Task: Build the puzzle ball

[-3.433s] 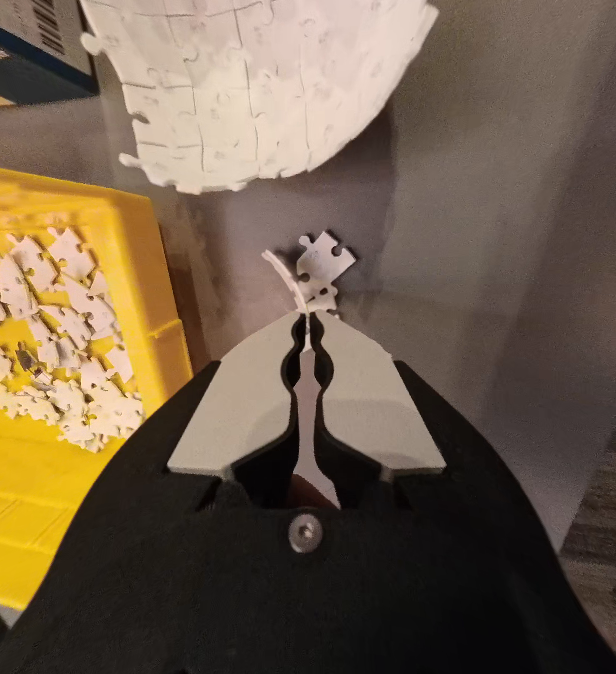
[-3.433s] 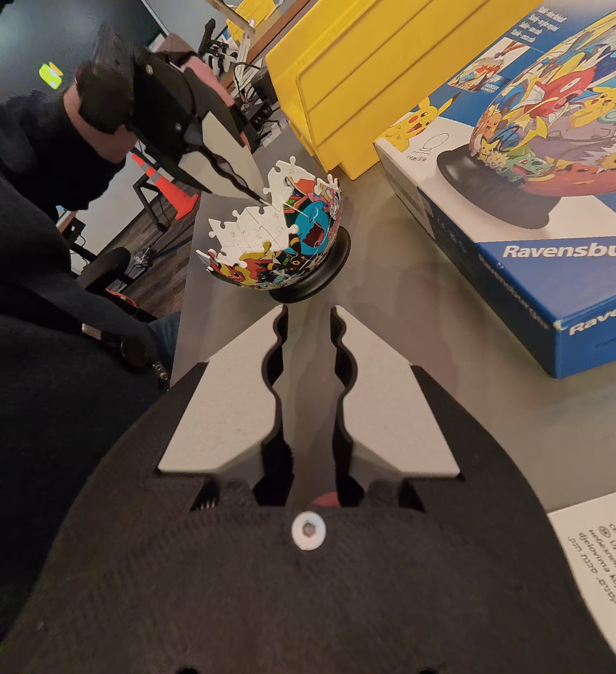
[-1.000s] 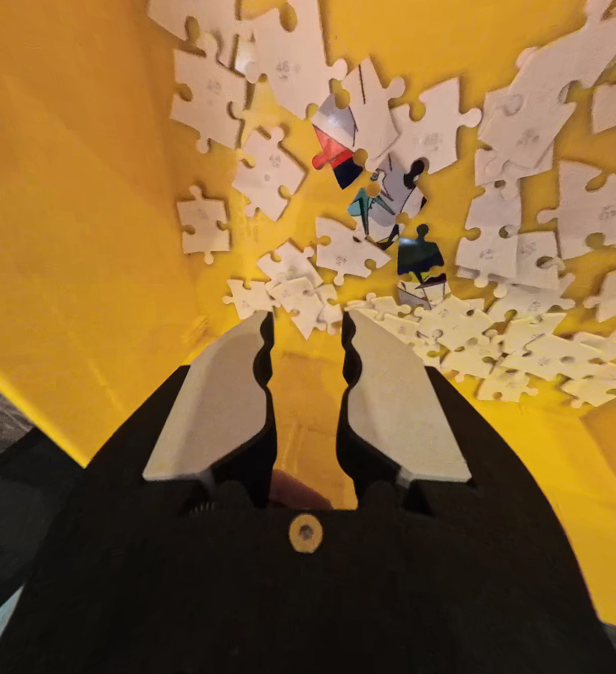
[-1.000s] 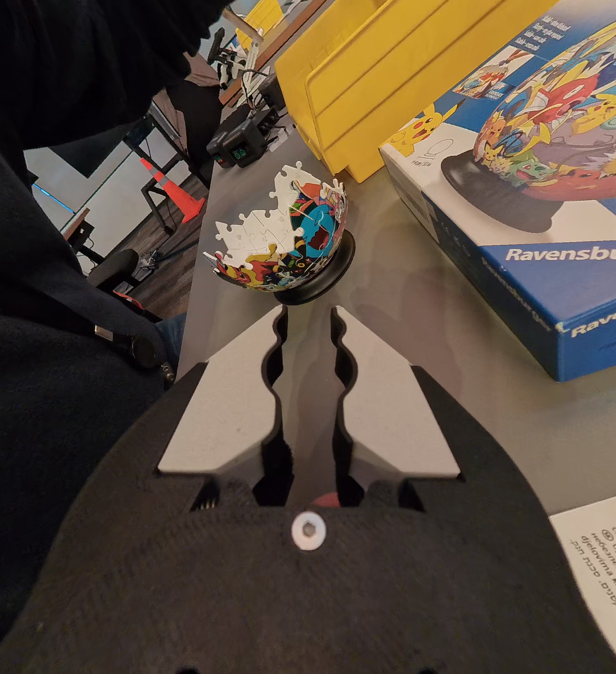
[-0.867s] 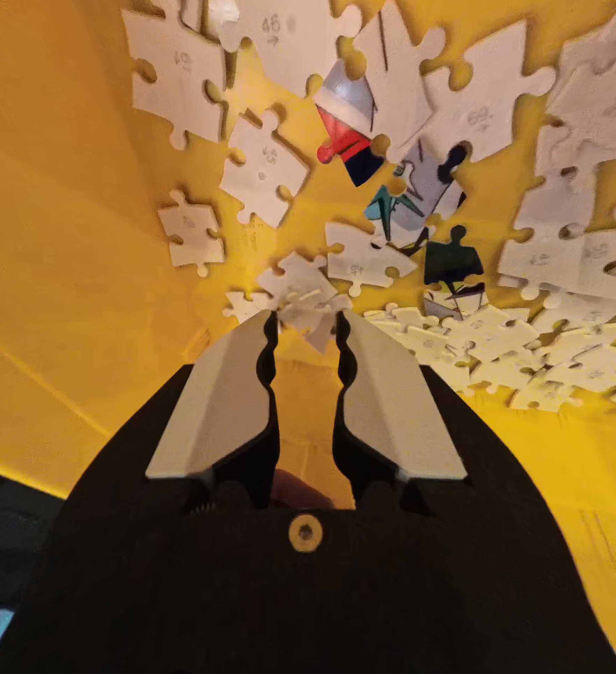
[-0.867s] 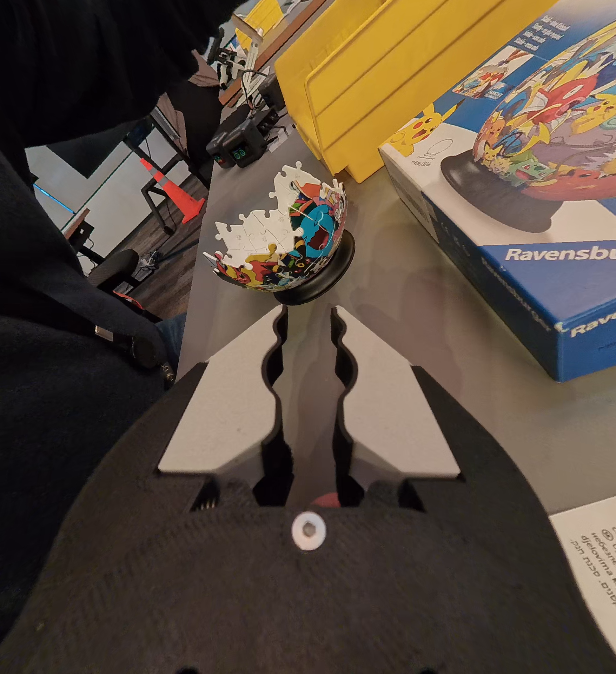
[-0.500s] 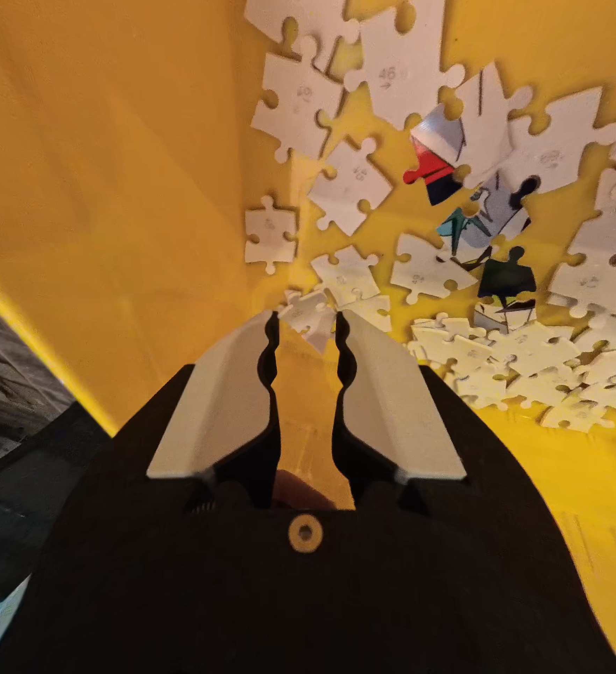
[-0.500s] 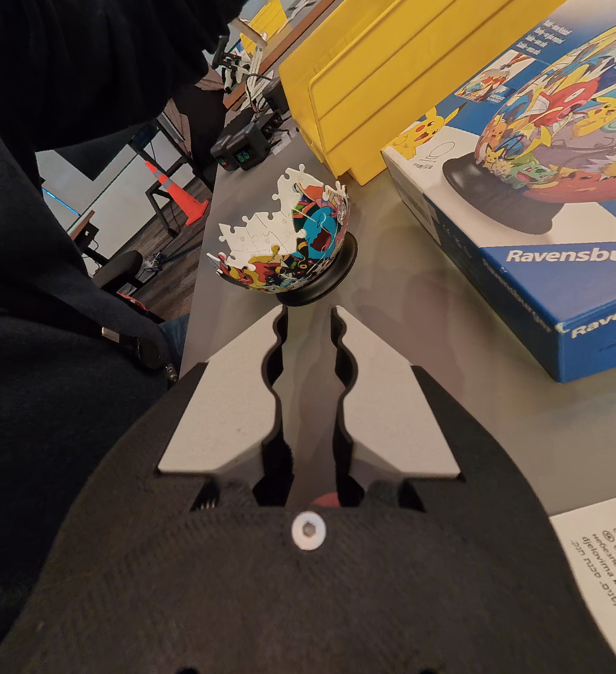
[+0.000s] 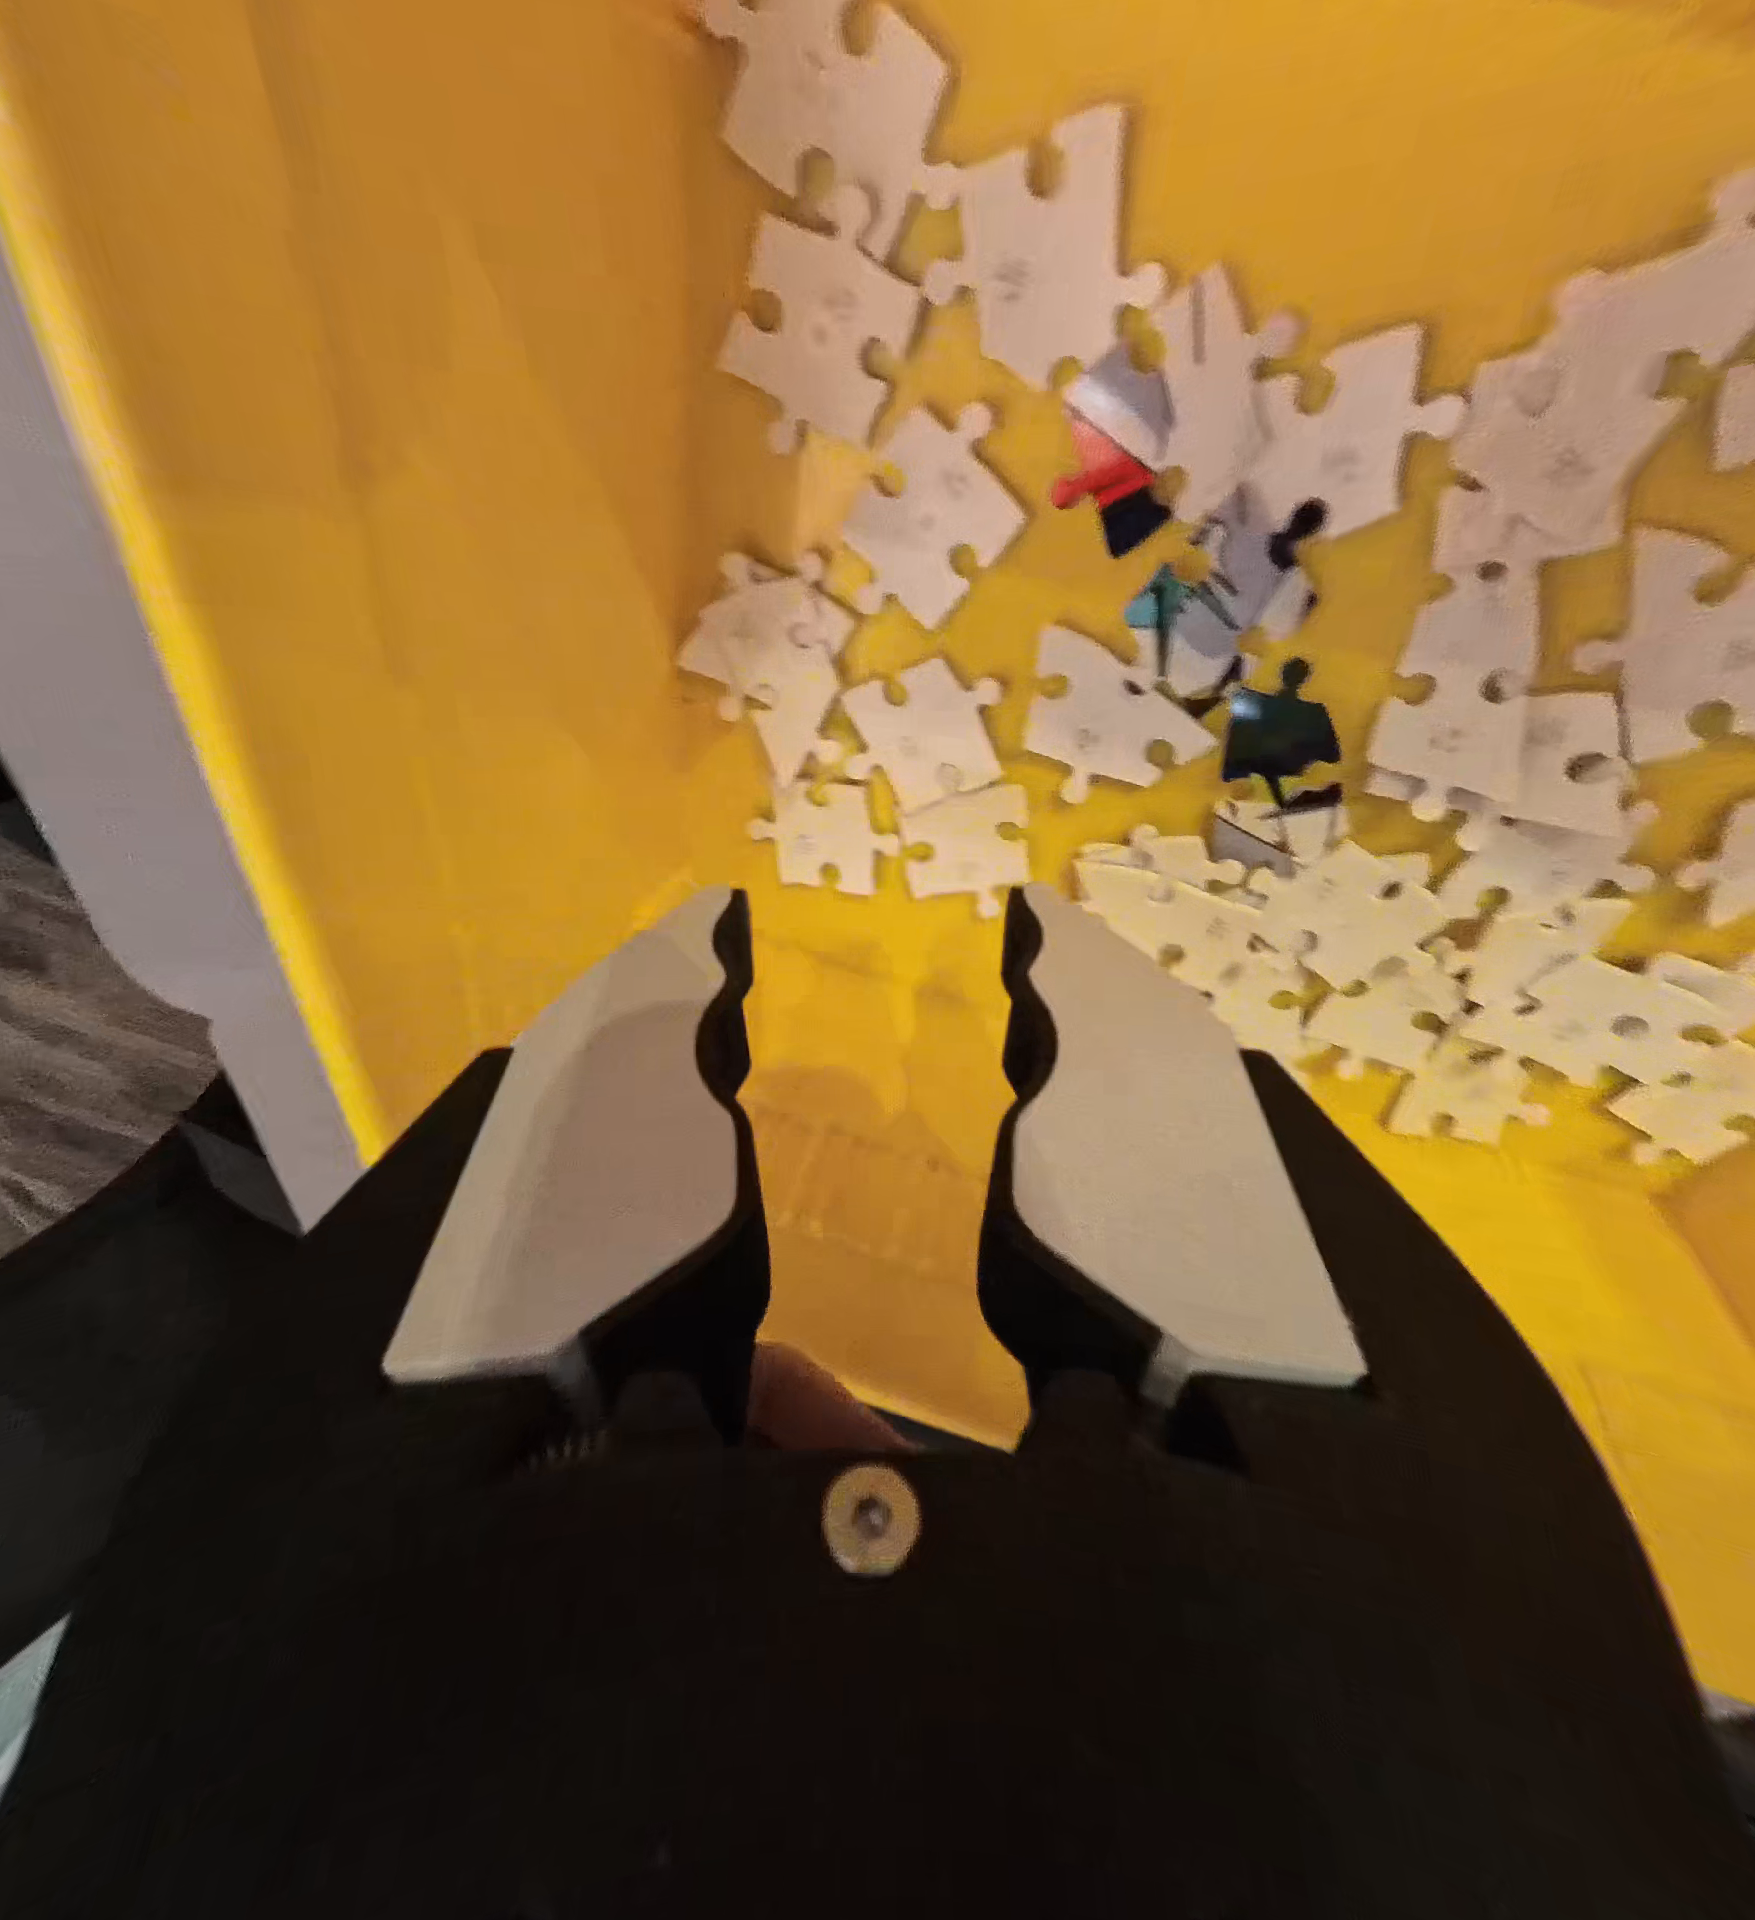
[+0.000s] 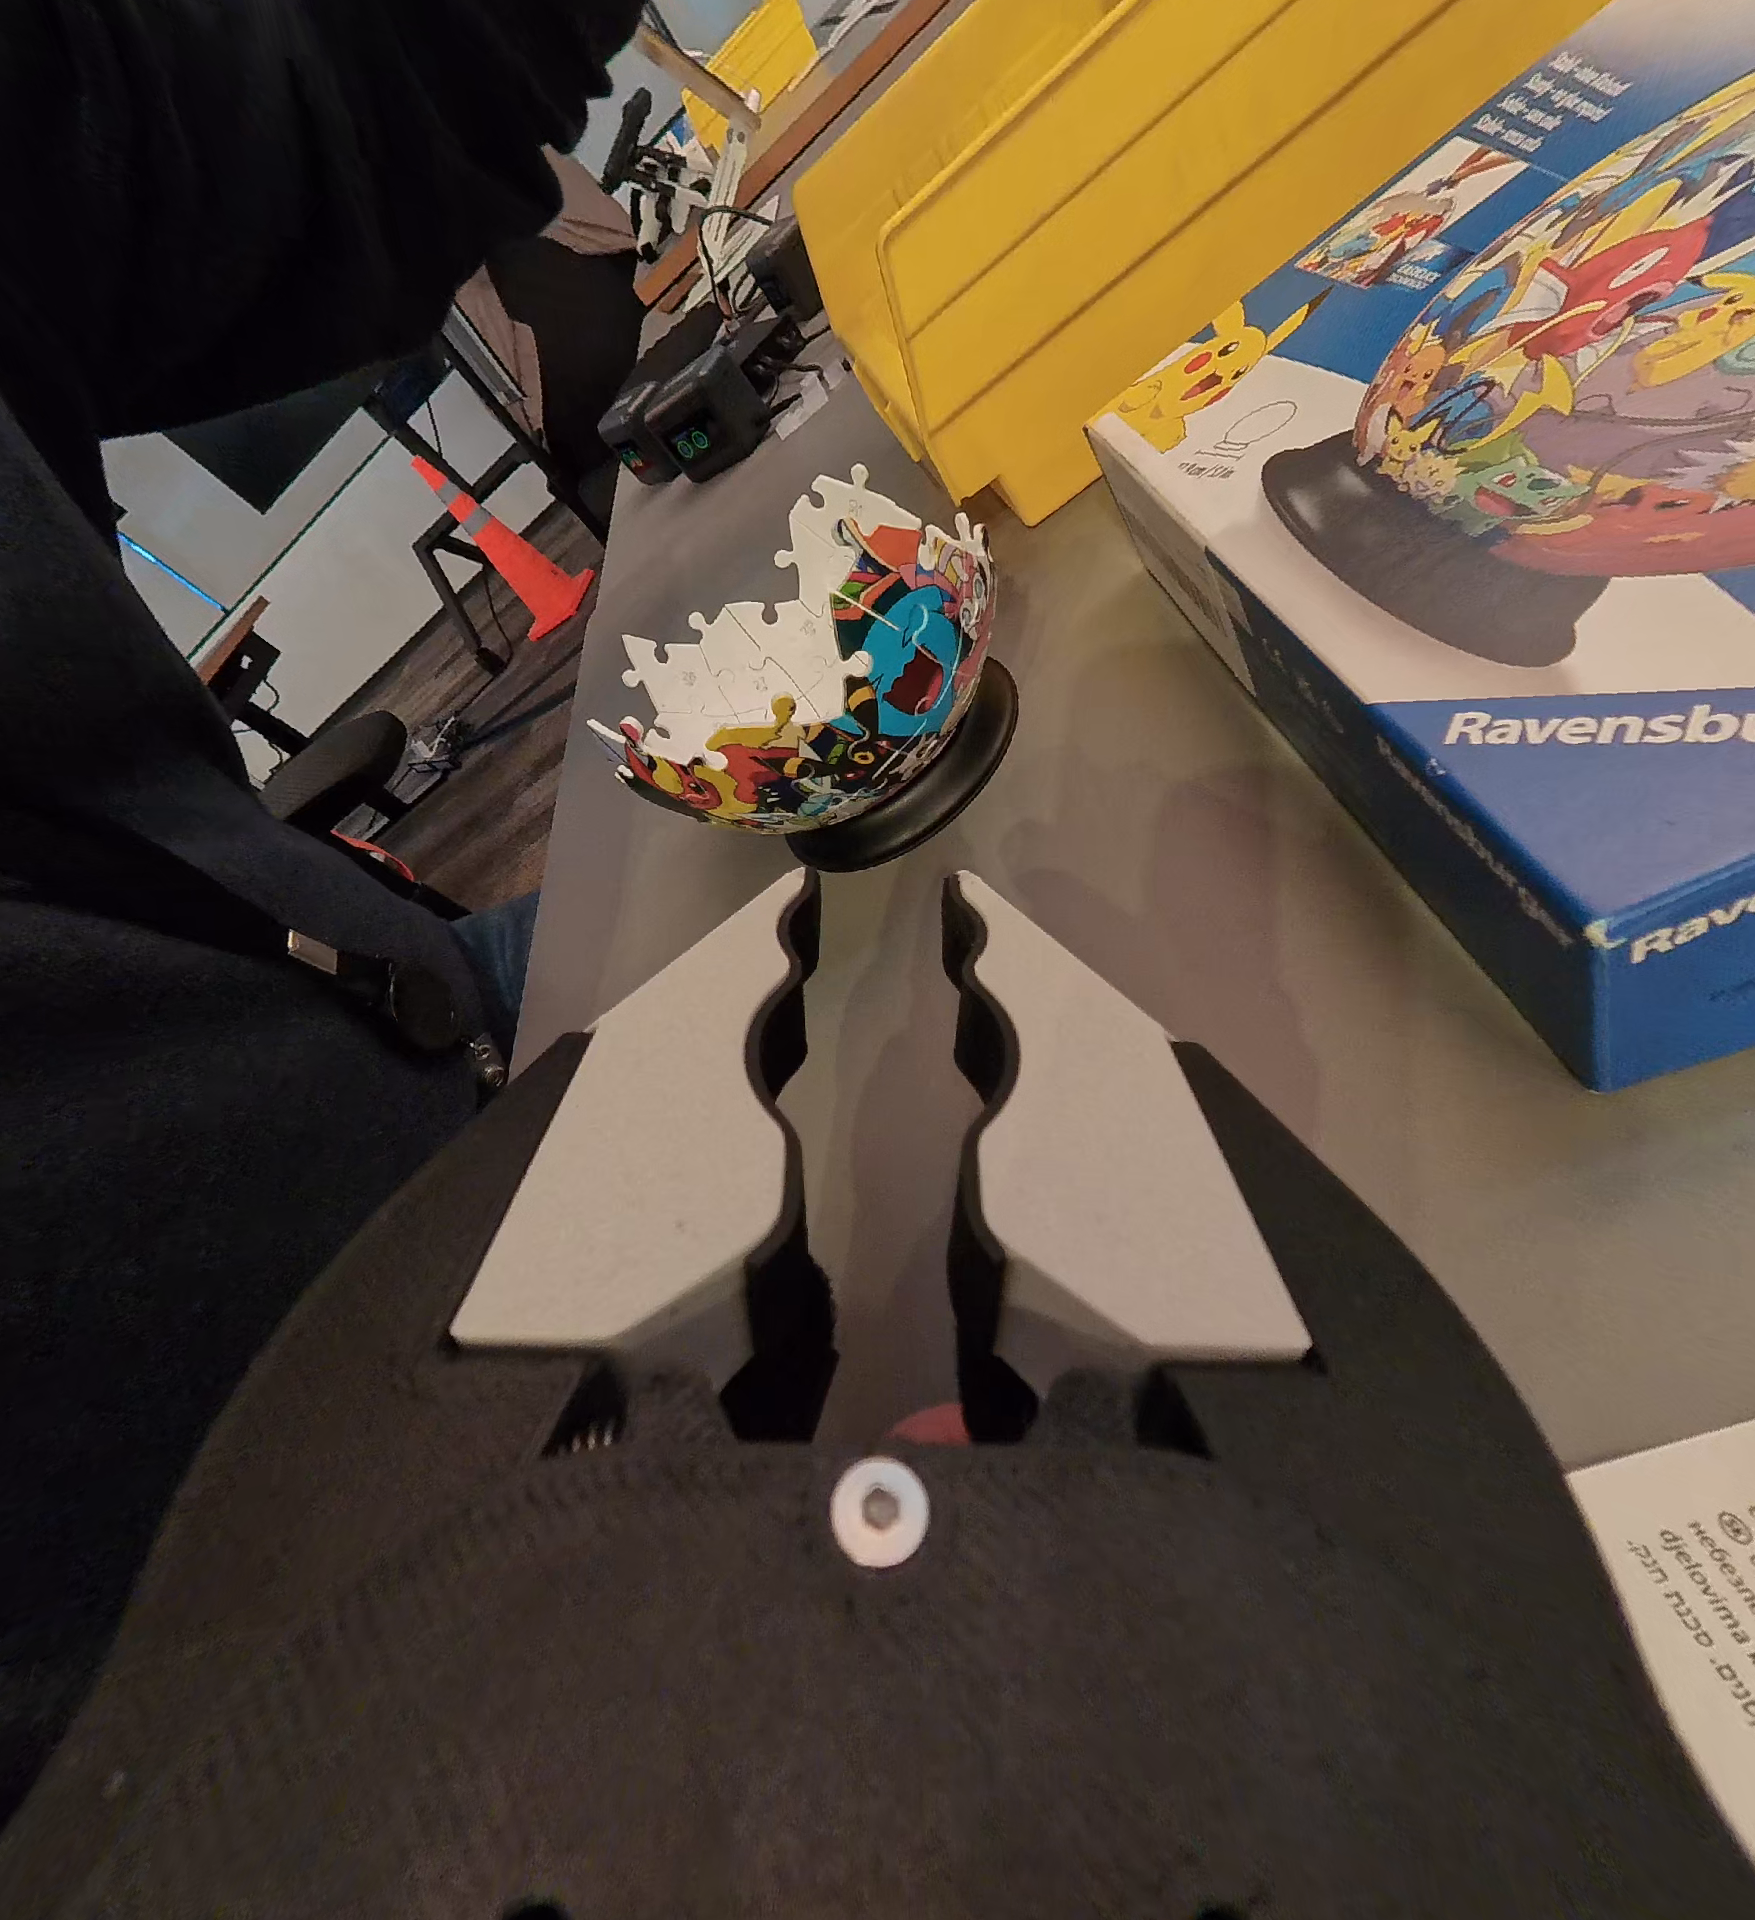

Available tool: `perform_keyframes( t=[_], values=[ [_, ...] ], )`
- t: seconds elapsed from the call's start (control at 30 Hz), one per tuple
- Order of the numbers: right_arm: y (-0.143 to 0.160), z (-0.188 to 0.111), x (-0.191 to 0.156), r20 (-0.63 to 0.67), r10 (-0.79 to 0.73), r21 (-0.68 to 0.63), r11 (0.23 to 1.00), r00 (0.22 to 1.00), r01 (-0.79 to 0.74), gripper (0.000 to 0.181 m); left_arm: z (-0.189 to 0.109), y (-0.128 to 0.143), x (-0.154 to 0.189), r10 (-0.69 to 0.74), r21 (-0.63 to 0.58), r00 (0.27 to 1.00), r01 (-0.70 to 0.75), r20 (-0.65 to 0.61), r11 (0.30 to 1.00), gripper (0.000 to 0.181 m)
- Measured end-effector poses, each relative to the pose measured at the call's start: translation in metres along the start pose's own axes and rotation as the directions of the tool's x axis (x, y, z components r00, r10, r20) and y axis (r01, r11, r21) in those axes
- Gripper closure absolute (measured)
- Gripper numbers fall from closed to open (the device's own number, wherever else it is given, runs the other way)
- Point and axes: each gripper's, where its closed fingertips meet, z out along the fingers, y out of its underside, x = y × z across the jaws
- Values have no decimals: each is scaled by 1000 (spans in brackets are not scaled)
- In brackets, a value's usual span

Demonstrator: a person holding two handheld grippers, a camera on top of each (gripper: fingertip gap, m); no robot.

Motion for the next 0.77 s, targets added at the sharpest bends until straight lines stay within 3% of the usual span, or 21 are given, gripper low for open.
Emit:
perform_keyframes(
  t=[0.2, 0.27, 0.57, 0.77],
  values=[
    [0, 0, 0, 0, -1, -1, 1000, 1000, 1, 159, 24, 20, 53, 165, -157, 978, -184, -128, 970, 131],
    [0, 0, 0, -3, -3, -2, 1000, 1000, 2, 159, 30, 24, 59, 199, -202, 968, -228, -152, 953, 141],
    [0, 0, -1, 2, -2, 0, 1000, 1000, 2, 159, 15, 11, 45, 151, -113, 975, -170, -162, 979, 175],
    [0, 0, -1, 4, -3, 2, 1000, 1000, 3, 159, 1, -1, 32, 72, -50, 971, -86, -230, 995, 177]
  ],
)
